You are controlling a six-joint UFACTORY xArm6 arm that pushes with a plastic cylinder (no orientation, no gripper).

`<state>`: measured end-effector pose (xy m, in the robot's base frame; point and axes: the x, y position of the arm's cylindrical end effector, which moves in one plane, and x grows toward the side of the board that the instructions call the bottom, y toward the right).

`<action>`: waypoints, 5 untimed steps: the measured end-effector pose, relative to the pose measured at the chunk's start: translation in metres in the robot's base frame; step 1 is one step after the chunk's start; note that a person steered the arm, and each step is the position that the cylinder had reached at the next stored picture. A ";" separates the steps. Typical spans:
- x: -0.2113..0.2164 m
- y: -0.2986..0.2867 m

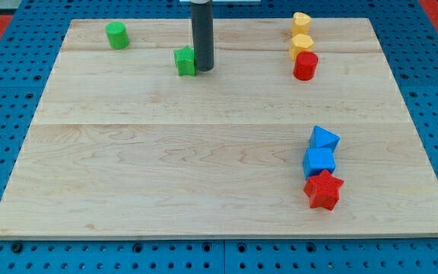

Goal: Push green star towards top center

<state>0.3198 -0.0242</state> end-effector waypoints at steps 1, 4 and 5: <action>0.024 -0.019; -0.013 0.012; 0.009 0.018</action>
<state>0.3293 -0.0065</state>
